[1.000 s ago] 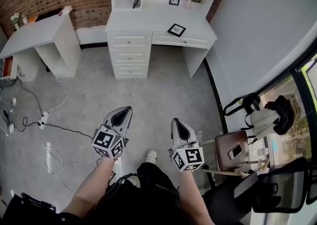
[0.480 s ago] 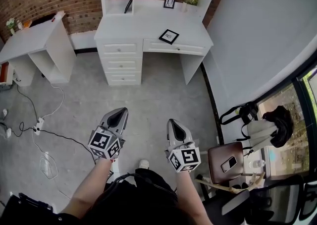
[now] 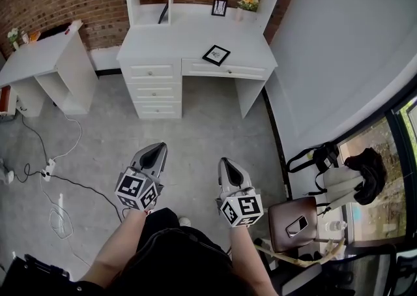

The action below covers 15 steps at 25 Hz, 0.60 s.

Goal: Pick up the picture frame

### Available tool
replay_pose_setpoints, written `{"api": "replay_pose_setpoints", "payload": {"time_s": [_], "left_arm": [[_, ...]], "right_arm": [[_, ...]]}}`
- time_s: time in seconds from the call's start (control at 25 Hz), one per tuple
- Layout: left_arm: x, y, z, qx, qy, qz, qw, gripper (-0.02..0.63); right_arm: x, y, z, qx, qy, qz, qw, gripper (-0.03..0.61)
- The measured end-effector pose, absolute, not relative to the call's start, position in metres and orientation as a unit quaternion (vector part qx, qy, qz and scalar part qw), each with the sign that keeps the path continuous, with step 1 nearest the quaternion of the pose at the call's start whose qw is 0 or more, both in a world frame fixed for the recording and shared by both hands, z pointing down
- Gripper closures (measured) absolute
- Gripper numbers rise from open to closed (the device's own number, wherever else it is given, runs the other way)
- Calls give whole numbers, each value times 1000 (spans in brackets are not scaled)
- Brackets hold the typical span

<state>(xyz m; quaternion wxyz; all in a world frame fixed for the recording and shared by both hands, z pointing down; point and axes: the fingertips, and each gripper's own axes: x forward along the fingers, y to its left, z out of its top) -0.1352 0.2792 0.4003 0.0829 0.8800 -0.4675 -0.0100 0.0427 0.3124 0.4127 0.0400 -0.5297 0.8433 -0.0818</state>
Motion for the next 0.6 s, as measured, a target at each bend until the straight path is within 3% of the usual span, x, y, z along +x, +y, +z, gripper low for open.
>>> {"api": "replay_pose_setpoints", "payload": {"time_s": [0.6], "left_arm": [[-109, 215, 412, 882, -462, -1, 92, 609]], "right_arm": [[70, 253, 425, -541, 834, -101, 42, 575]]}}
